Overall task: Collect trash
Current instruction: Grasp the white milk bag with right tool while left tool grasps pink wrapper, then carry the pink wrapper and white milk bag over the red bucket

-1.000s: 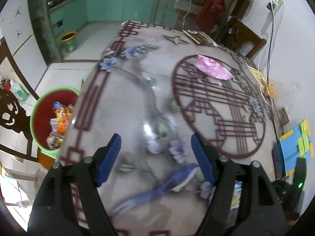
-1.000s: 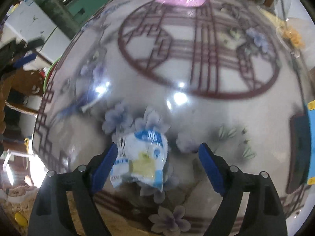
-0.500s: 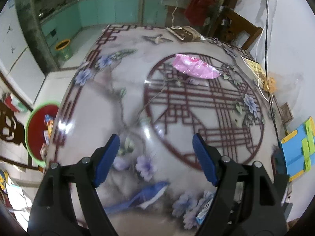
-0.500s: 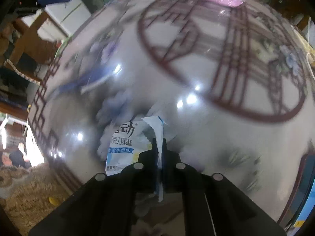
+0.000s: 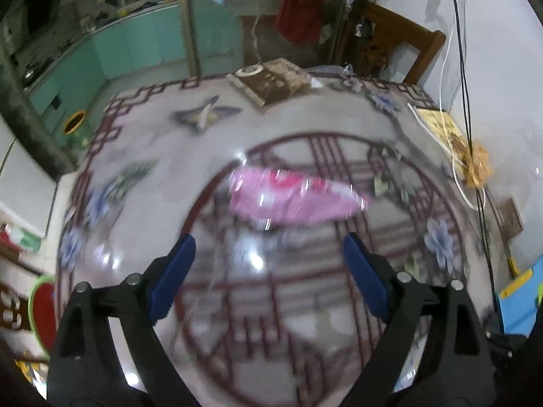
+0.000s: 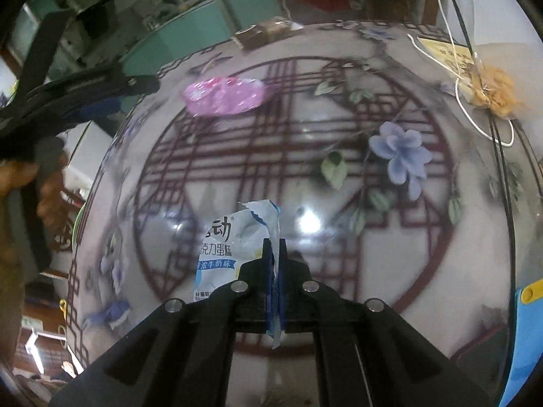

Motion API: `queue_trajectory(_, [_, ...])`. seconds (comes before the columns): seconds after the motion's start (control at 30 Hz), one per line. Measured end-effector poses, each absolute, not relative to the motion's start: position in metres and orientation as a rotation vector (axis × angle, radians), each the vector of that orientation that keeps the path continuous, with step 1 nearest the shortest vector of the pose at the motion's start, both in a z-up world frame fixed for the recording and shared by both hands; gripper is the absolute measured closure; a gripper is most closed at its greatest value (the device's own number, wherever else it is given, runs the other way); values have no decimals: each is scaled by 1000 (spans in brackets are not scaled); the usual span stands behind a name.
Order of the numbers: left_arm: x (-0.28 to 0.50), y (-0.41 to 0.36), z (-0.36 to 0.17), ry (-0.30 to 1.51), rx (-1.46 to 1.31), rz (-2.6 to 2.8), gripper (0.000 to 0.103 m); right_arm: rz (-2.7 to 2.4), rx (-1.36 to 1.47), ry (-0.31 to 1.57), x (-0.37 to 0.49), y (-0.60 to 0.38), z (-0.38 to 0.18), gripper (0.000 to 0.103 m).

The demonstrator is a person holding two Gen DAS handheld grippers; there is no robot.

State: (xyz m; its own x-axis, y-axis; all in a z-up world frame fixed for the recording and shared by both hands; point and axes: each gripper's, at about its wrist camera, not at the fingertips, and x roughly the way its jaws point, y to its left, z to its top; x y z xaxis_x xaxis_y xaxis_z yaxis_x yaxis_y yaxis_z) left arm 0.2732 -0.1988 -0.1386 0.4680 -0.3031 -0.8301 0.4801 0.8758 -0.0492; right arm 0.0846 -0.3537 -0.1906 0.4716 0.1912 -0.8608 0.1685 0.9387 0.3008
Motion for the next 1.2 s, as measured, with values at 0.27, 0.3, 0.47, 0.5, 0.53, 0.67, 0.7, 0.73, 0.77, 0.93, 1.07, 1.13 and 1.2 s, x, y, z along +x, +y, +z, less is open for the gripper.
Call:
queue_trajectory(0.27, [325,-267,-190,1019,680,-762,9,-11,464,1096,102,-381,-211,100])
queue_trajectory(0.3, [332,-271,-200,1048,701,-756,10,-10,468,1101,104,-382,-214,100])
queue_trajectory(0.47, [349,-272,-226,1152,627,-715,57,-11,496,1114,111,-386,-224,100])
queue_trajectory(0.5, [349,-269,-225,1168,584,-721,60,-12,499,1113,111,-386,-225,100])
queue_trajectory(0.53, [348,-268,-224,1167,566,-720,67,-12,501,1112,112,-387,-224,100])
queue_trajectory(0.67, [330,-257,-202,1113,485,-693,84,-11,499,1103,111,-385,-220,100])
queue_trajectory(0.7, [321,-251,-193,1100,450,-681,84,-9,497,1097,110,-384,-217,100])
queue_trajectory(0.73, [315,-247,-187,1089,434,-671,85,-6,493,1091,111,-383,-214,100])
queue_trajectory(0.77, [308,-244,-180,1073,421,-663,85,-2,486,1082,110,-380,-209,100])
queue_trajectory(0.93, [257,-215,-135,993,343,-661,85,15,460,1038,103,-366,-186,100])
queue_trajectory(1.07, [218,-186,-102,926,281,-622,85,38,437,1011,93,-350,-168,100])
queue_trajectory(1.13, [201,-171,-87,891,258,-590,85,49,424,1000,89,-341,-161,100])
queue_trajectory(1.2, [186,-157,-75,864,244,-561,85,62,413,990,84,-331,-153,100])
